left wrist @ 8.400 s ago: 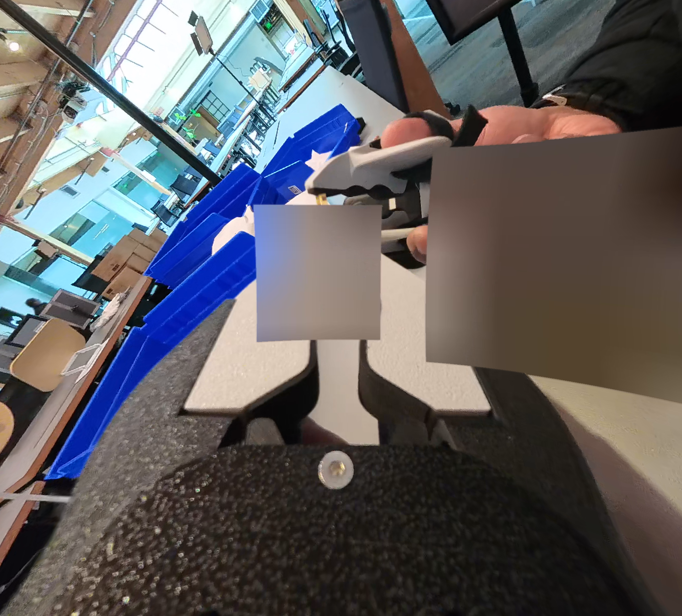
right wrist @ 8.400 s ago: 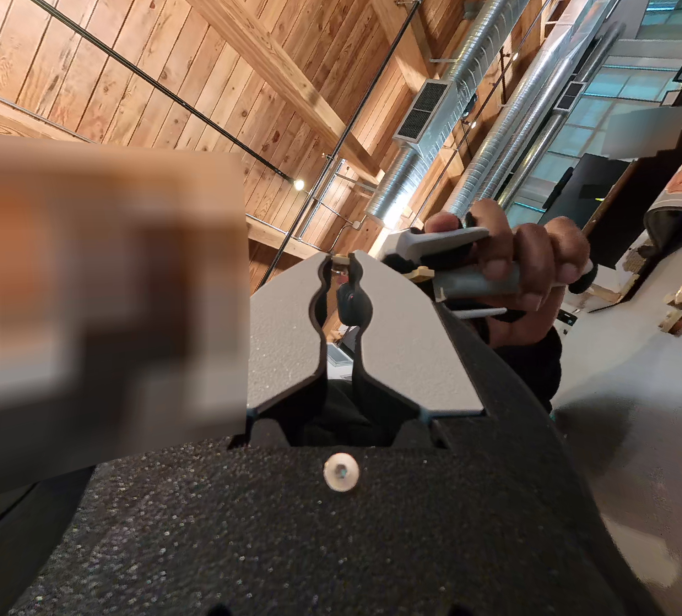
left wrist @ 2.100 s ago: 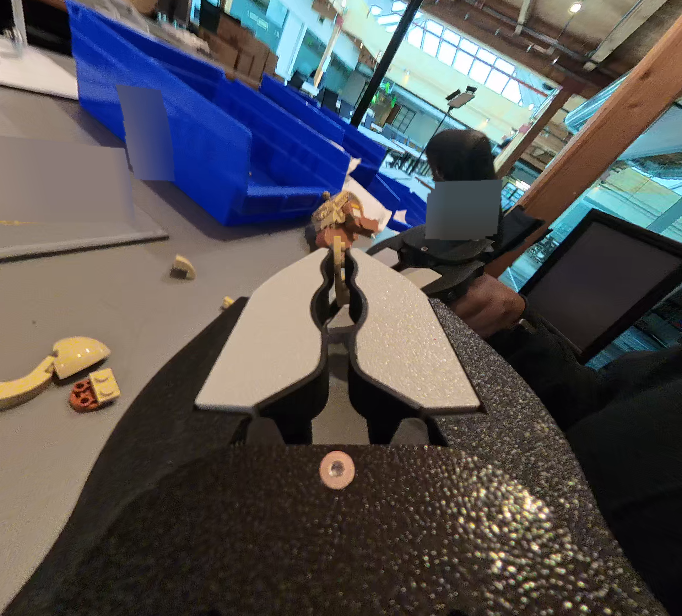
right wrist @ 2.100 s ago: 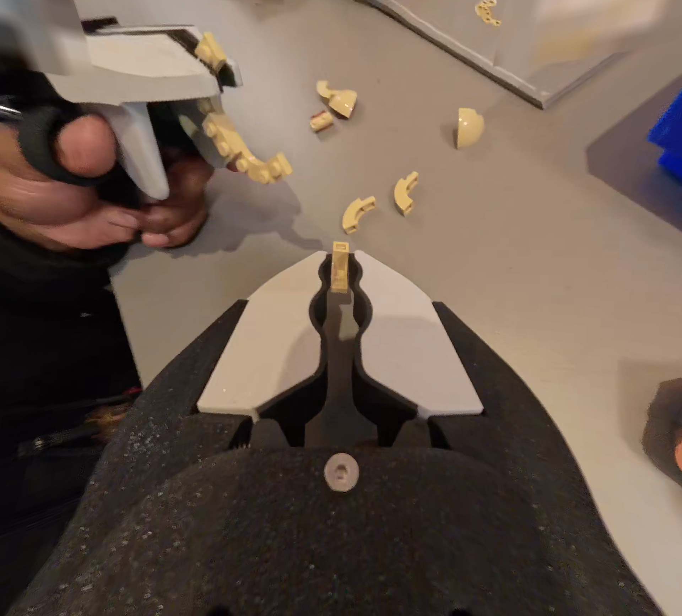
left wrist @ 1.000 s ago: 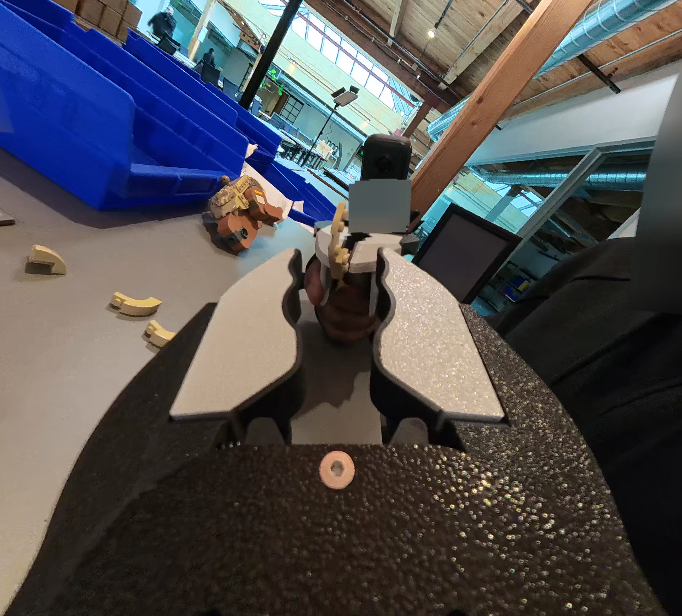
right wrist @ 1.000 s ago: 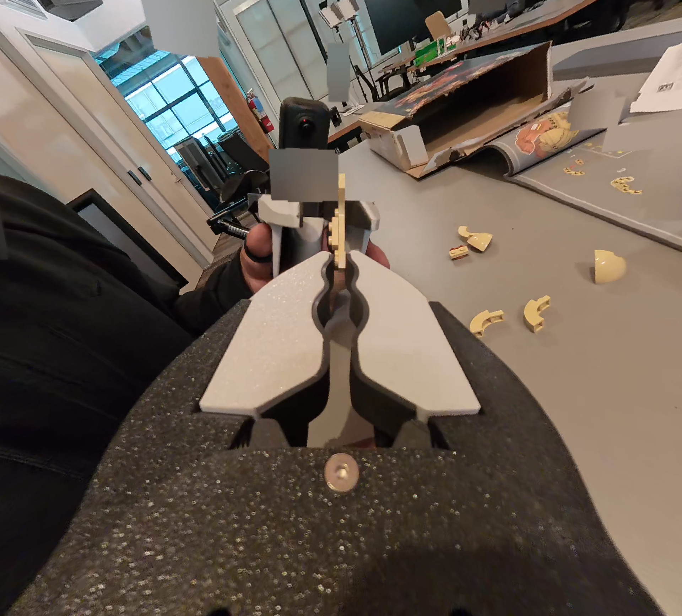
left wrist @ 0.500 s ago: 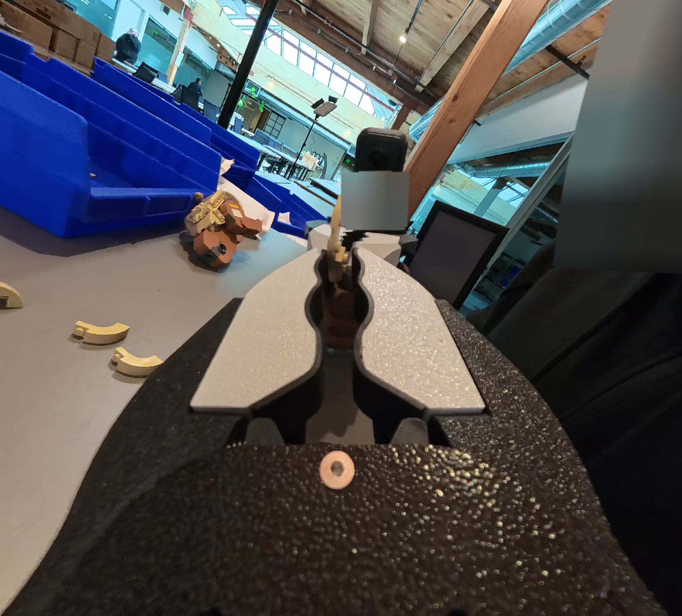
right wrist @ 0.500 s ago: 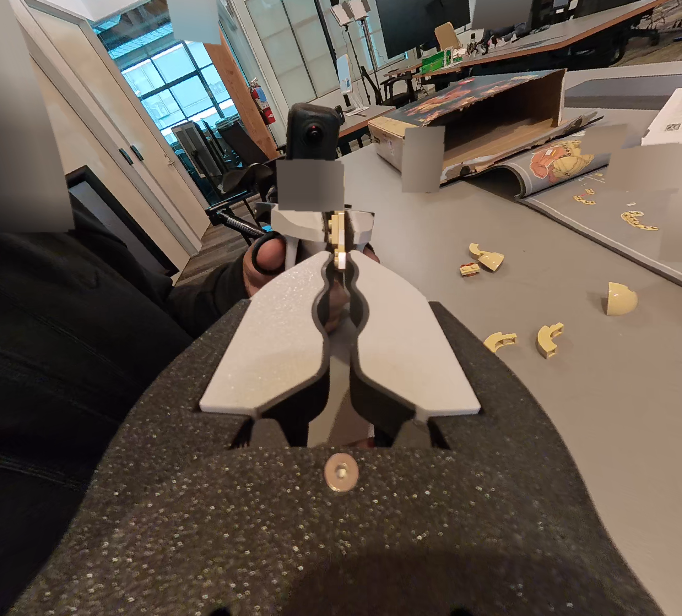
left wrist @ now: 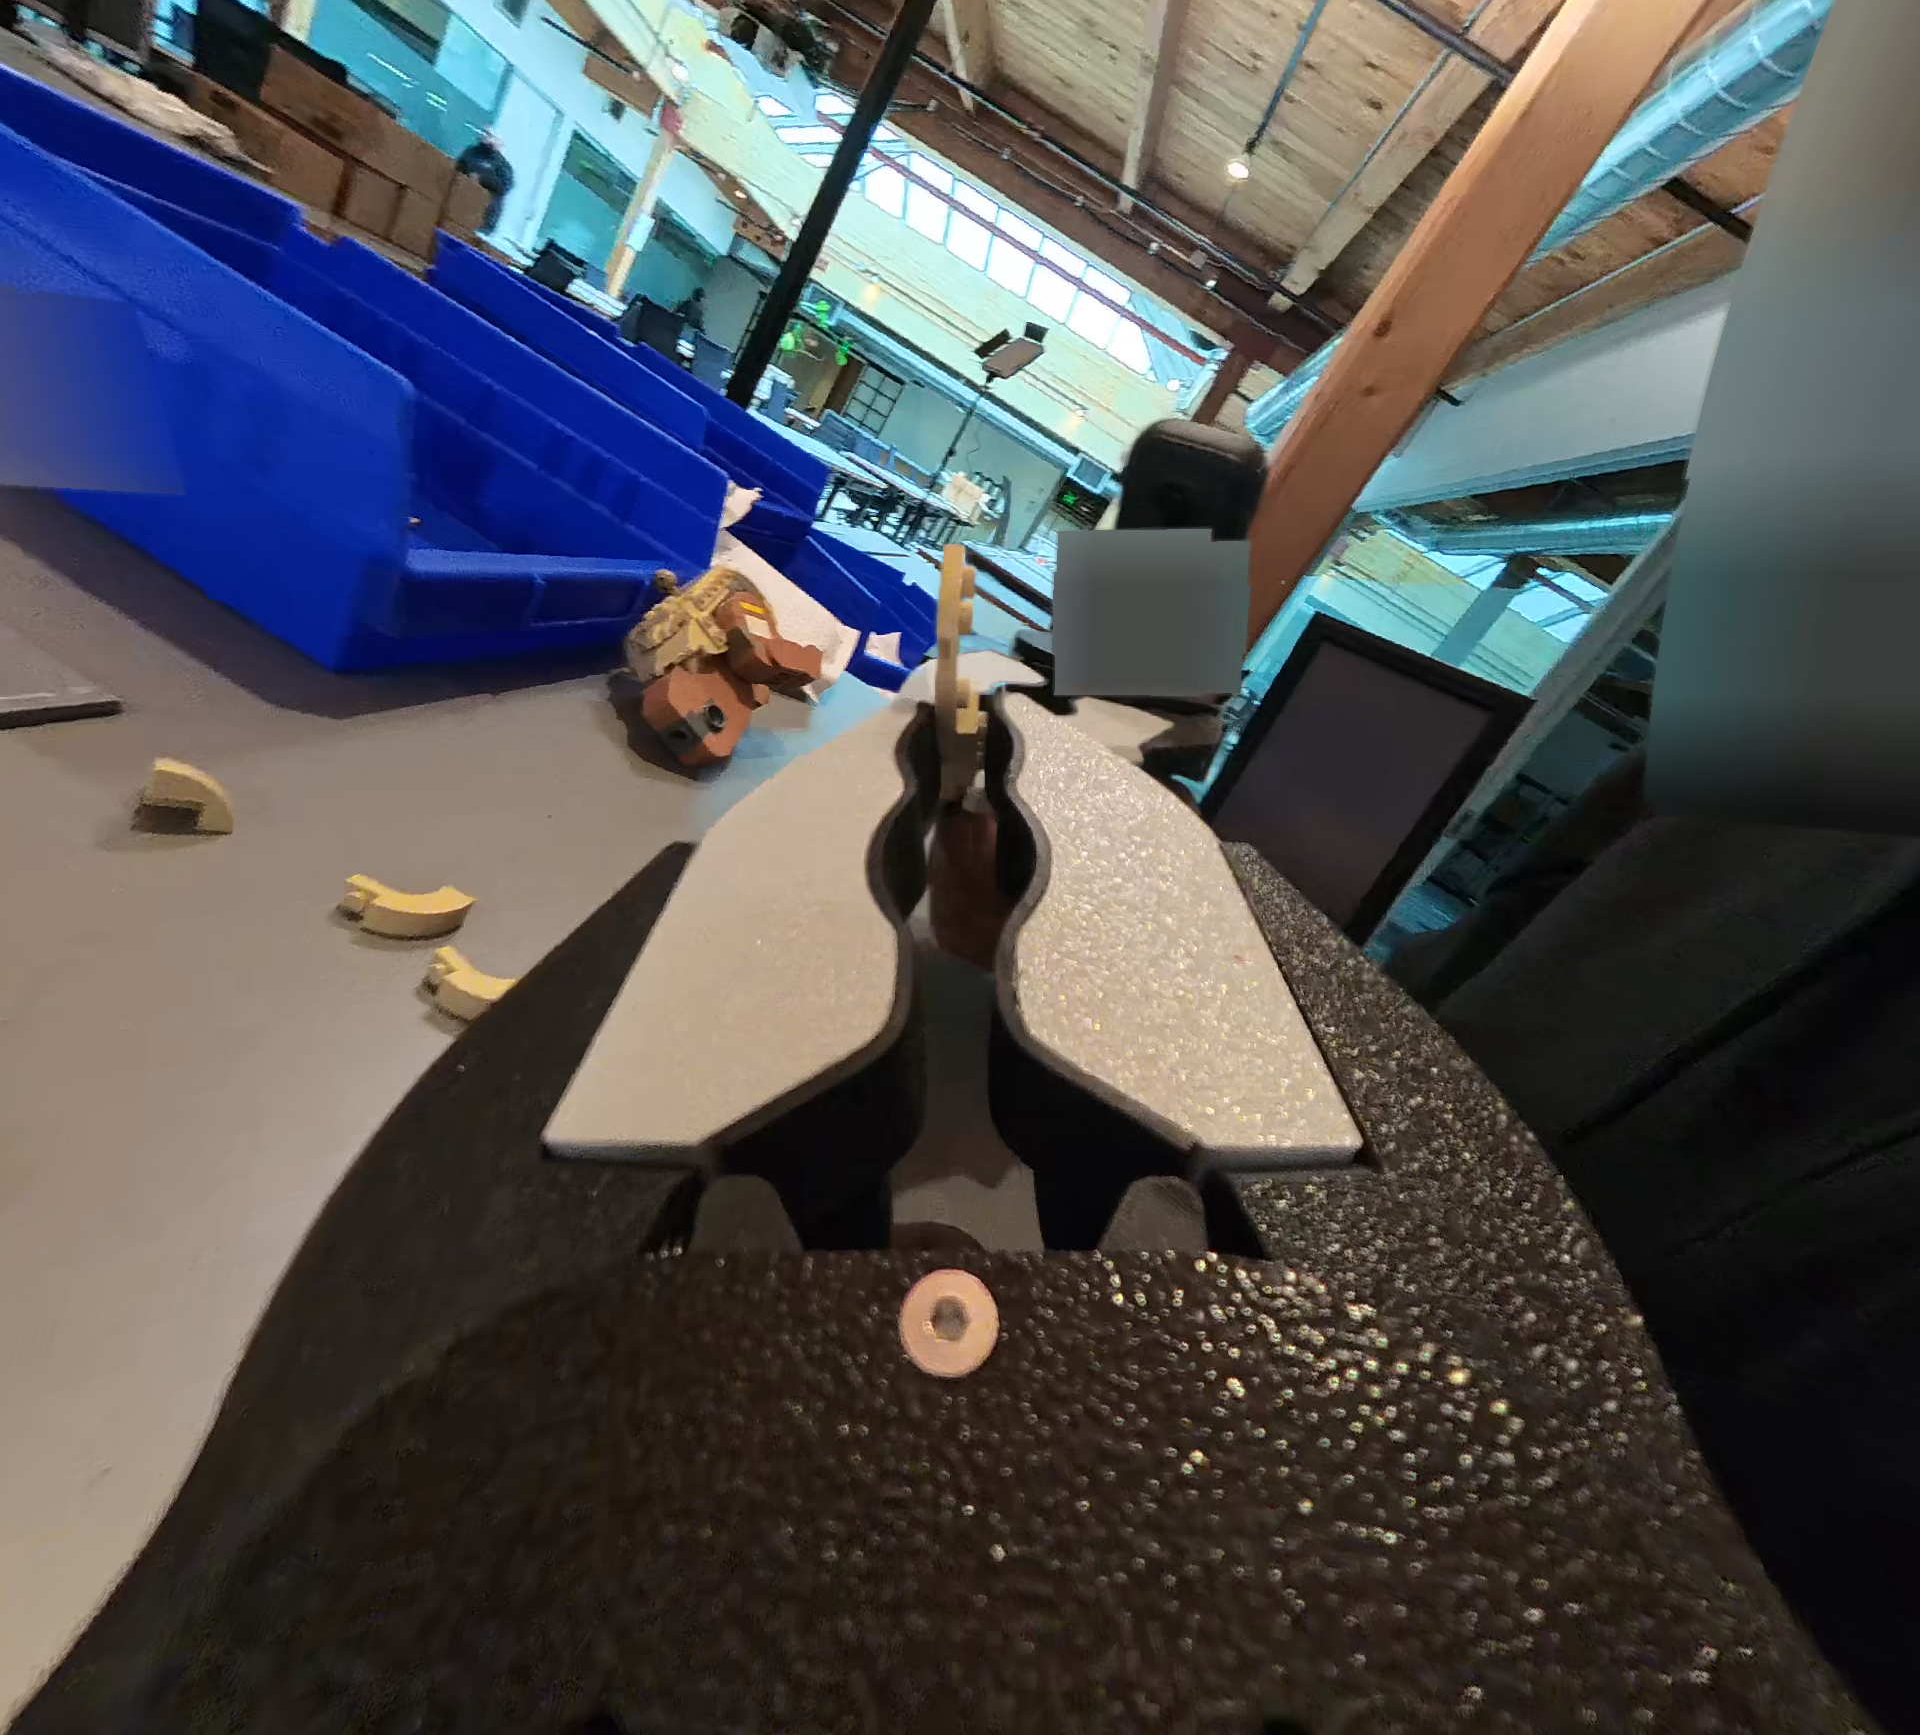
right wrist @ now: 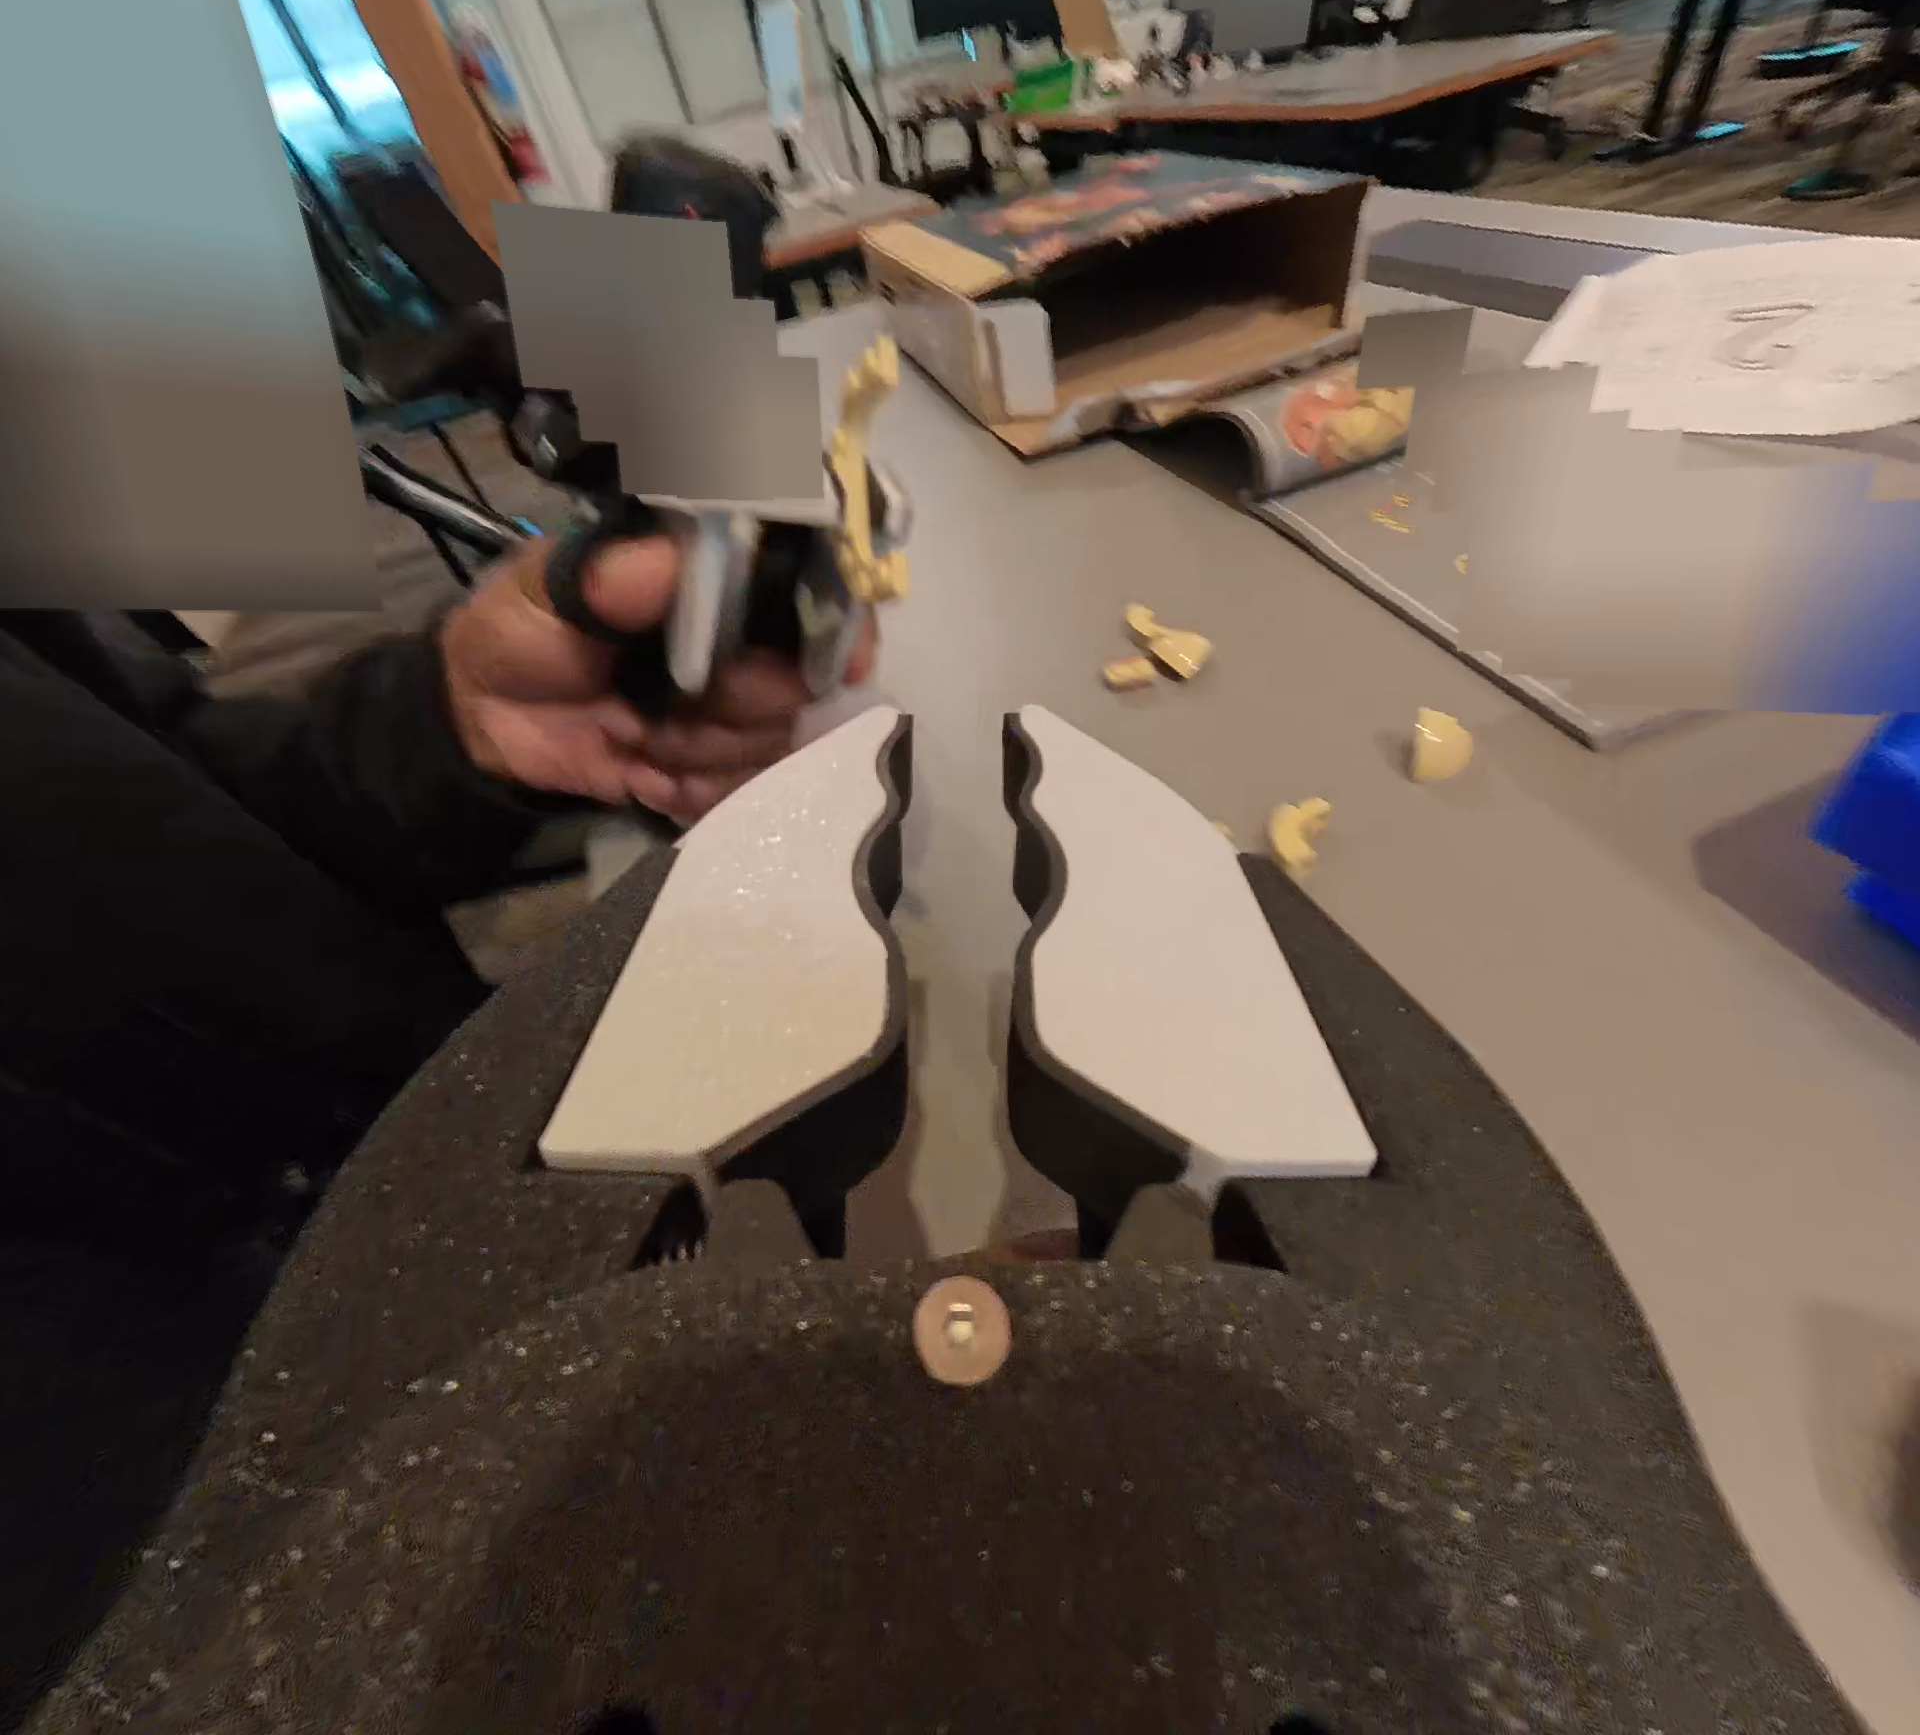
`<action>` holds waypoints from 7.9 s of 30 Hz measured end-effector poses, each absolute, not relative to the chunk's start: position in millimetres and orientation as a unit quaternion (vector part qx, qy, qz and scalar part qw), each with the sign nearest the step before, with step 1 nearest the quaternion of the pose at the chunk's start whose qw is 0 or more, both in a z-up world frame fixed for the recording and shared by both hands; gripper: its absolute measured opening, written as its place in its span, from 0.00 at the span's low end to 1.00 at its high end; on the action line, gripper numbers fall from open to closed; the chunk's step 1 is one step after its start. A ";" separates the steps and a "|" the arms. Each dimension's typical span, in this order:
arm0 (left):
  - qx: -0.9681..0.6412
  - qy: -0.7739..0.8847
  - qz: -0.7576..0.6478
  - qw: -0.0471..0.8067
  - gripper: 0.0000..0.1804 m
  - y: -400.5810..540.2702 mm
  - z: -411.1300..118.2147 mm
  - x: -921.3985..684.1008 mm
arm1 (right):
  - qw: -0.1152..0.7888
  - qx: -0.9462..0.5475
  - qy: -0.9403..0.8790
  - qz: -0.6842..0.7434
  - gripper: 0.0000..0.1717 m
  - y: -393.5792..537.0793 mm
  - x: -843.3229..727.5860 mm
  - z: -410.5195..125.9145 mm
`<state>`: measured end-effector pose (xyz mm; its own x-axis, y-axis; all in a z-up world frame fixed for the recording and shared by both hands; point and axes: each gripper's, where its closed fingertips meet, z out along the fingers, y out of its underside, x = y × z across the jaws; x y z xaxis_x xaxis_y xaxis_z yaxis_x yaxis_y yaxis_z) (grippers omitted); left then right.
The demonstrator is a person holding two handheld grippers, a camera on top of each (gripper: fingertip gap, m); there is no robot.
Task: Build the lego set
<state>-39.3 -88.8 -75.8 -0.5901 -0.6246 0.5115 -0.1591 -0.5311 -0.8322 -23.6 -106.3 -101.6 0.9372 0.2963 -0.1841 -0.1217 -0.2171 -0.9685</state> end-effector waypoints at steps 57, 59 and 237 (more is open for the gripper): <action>-0.518 0.564 -0.573 0.292 0.05 -55.5 -117.4 -29.2 | 0.296 -0.942 -0.133 -0.091 0.15 -87.2 6.4 -197.2; -0.517 0.566 -0.574 0.288 0.05 -56.1 -117.6 -29.8 | 0.313 -0.934 -0.148 -0.090 0.16 -88.0 4.2 -190.7; -0.406 0.569 -0.632 0.335 0.04 -92.9 -89.3 -46.6 | 0.761 -0.540 0.022 0.358 0.04 -86.1 -45.4 -44.5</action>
